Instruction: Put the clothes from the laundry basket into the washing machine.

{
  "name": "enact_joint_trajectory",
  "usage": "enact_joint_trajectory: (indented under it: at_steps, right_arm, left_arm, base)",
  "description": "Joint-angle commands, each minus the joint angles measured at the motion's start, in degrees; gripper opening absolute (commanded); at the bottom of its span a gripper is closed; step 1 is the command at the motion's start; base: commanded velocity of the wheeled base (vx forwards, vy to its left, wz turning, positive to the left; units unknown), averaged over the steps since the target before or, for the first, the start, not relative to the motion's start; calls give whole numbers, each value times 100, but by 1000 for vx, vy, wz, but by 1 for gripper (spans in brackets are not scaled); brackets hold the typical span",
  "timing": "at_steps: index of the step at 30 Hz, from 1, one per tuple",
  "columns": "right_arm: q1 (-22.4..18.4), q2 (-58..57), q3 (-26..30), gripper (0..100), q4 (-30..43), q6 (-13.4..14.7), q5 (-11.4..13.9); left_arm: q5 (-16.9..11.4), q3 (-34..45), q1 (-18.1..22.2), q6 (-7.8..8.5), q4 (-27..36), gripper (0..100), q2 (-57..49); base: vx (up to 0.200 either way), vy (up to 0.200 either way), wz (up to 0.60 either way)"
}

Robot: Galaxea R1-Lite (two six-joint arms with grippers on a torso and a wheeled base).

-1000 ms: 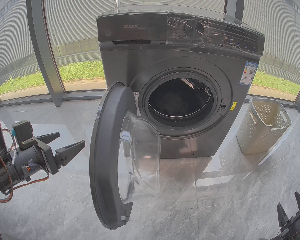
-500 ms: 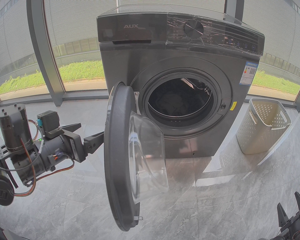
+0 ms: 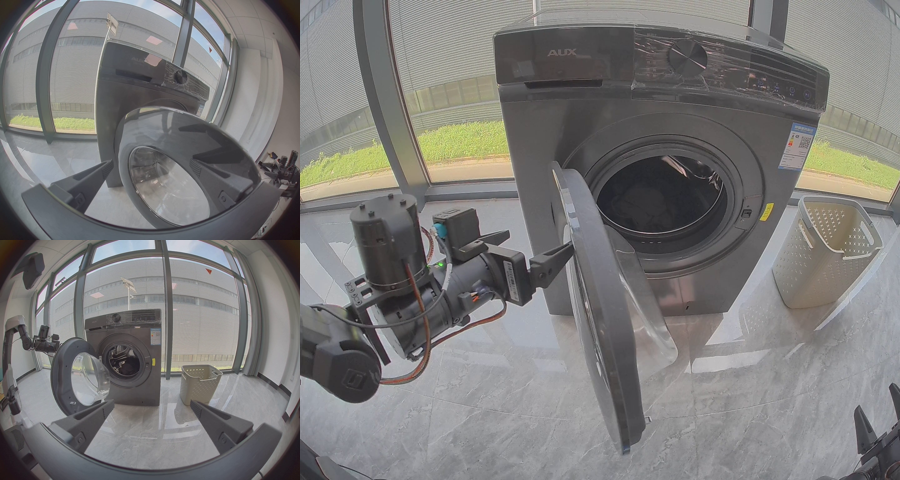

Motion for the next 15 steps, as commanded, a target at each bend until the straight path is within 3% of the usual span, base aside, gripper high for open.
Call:
enact_joint_trajectory:
  at_steps: [1, 15]
  right_arm:
    - [4, -93, 75, 100, 0, 2, 2]
    - [4, -93, 75, 100, 0, 2, 2]
  left_arm:
    - [0, -258, -31, -1, -18, 100, 430]
    - [61, -1058, -31, -45, -449, 100, 1379]
  base:
    - [0, 0, 0]
    - [0, 0, 0]
